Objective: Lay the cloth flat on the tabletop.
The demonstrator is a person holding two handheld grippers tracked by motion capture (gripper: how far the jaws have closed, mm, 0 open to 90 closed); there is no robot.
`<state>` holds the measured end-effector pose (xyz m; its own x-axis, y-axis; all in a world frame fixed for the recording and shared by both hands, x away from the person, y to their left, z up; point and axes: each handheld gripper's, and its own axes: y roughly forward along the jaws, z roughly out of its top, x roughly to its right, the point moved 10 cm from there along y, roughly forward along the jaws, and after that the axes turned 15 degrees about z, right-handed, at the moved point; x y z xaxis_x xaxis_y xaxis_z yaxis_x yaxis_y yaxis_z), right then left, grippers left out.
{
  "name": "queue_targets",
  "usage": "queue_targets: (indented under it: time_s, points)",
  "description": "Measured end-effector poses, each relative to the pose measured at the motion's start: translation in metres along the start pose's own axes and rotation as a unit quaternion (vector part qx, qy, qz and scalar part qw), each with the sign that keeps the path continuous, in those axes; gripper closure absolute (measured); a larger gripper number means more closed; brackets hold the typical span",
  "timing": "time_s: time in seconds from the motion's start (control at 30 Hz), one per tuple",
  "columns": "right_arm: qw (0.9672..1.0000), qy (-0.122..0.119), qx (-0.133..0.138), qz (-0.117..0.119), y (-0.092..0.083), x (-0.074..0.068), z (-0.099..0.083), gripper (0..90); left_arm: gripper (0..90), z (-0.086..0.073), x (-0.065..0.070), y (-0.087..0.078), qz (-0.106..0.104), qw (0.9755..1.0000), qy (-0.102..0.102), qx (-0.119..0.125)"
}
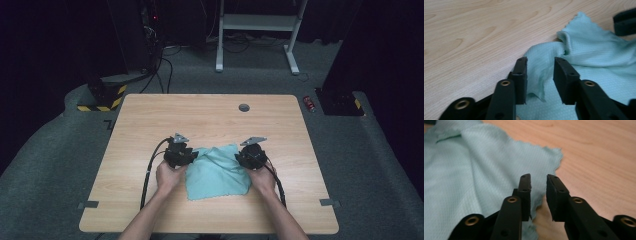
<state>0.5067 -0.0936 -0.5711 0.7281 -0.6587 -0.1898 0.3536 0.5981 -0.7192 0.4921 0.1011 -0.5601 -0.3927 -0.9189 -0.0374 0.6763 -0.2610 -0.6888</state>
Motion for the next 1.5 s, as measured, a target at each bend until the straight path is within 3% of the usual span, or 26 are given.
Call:
queue_targets:
  time_s: [0.07, 0.13, 0.23, 0.3, 0.37, 0.43, 0.5, 0.6, 0.7, 0.9, 0.97, 1.17, 1.33, 1.43, 1.5]
  points:
    - [1.0000, -0.002, 0.004, -0.009, 0.003, 0.003, 0.008, 65.1, 56.6, -0.003, 0.004, -0.002, -0.007, 0.9999, 0.006, -0.007]
    - [1.0000, 0.002, -0.006, -0.007, 0.007, 0.005, 0.010, 63.2, 54.8, -0.006, 0.006, 0.000, 0.002, 0.9996, 0.024, -0.014]
    - [0.9999, 0.010, -0.009, -0.008, 0.018, 0.008, 0.011, 62.8, 53.8, -0.012, 0.007, 0.007, 0.018, 0.9990, 0.033, -0.026]
    - [0.9995, 0.013, -0.025, -0.011, 0.024, 0.009, 0.005, 65.2, 56.0, -0.017, 0.006, 0.012, 0.031, 0.9982, 0.037, -0.035]
    - [0.9997, 0.010, -0.022, -0.009, 0.024, 0.009, 0.005, 73.7, 58.5, -0.019, 0.004, 0.016, 0.037, 0.9983, 0.029, -0.034]
    - [0.9997, 0.000, -0.024, -0.003, 0.025, 0.008, 0.006, 80.2, 63.1, -0.017, 0.002, 0.018, 0.042, 0.9983, 0.023, -0.033]
    - [0.9998, 0.005, -0.020, 0.003, 0.025, 0.007, 0.006, 86.7, 72.1, -0.016, -0.001, 0.019, 0.055, 0.9972, 0.034, -0.036]
    - [0.9998, -0.001, -0.022, 0.005, 0.025, 0.006, 0.006, 89.3, 87.3, -0.014, -0.003, 0.020, 0.049, 0.9974, 0.031, -0.044]
    - [0.9998, -0.002, -0.021, 0.005, 0.022, 0.006, 0.005, 89.7, 89.4, -0.007, -0.005, 0.014, 0.059, 0.9968, 0.041, -0.037]
    - [0.9998, -0.008, 0.015, -0.004, -0.002, 0.011, 0.012, 89.9, 89.7, 0.016, -0.011, 0.002, 0.049, 0.9983, 0.023, -0.021]
    - [0.9996, -0.006, 0.026, -0.008, -0.009, 0.013, 0.014, 90.0, 89.7, 0.022, -0.011, 0.004, 0.046, 0.9985, 0.022, -0.021]
    - [0.9992, 0.004, 0.036, -0.016, -0.018, 0.019, 0.015, 89.9, 89.7, 0.034, -0.016, 0.016, 0.041, 0.9989, -0.007, -0.019]
    - [0.9992, 0.014, 0.032, -0.021, -0.015, 0.026, 0.012, 89.9, 89.4, 0.031, -0.025, 0.029, 0.046, 0.9983, -0.025, -0.027]
    - [0.9991, 0.019, 0.026, -0.027, -0.011, 0.030, 0.010, 89.6, 88.7, 0.026, -0.031, 0.036, 0.060, 0.9972, -0.028, -0.035]
    - [0.9991, 0.025, 0.020, -0.029, -0.008, 0.032, 0.005, 89.1, 84.0, 0.025, -0.034, 0.037, 0.064, 0.9968, -0.032, -0.034]
